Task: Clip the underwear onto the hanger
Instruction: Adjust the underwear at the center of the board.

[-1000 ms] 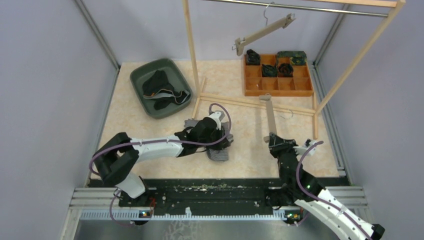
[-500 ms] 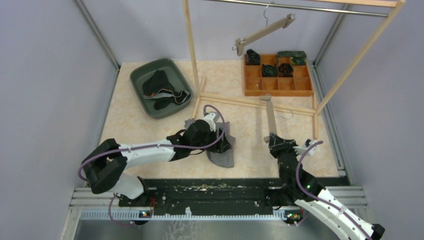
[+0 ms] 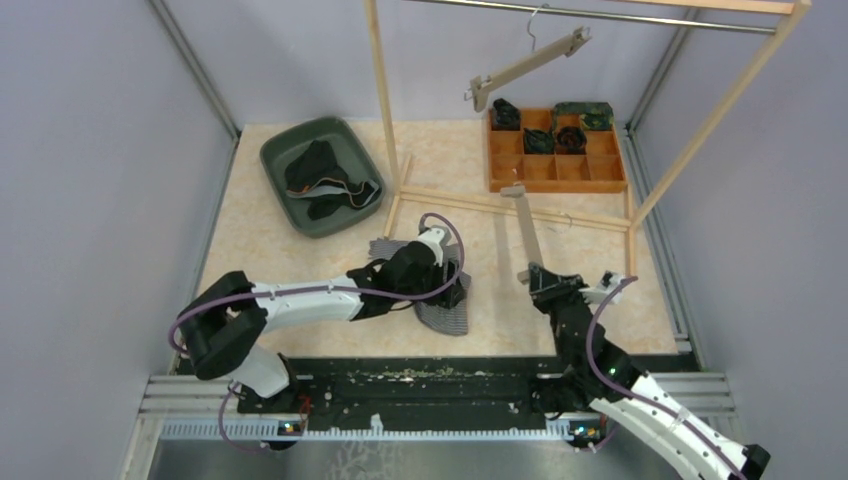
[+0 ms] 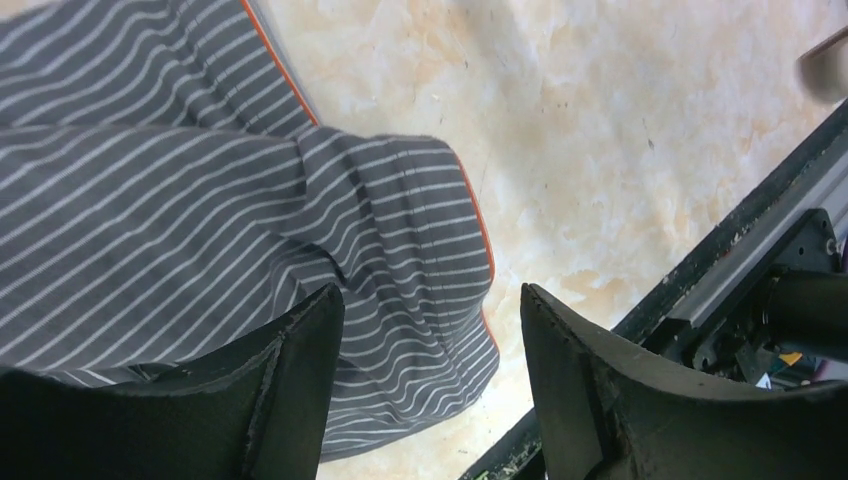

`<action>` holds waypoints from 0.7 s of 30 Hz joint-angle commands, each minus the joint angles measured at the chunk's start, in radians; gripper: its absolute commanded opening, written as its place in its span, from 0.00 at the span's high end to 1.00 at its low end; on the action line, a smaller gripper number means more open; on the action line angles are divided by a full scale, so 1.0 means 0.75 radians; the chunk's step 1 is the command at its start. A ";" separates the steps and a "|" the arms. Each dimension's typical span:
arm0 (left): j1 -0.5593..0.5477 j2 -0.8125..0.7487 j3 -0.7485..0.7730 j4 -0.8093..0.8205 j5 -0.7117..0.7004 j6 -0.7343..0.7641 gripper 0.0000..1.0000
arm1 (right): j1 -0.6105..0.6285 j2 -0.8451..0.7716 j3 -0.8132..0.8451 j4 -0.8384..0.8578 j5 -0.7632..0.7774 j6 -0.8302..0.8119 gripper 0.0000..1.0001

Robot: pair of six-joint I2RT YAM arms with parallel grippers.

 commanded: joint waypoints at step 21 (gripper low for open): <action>-0.214 -0.280 -0.256 0.049 -0.449 0.143 0.33 | -0.016 0.412 -0.345 1.042 -0.435 -0.244 1.00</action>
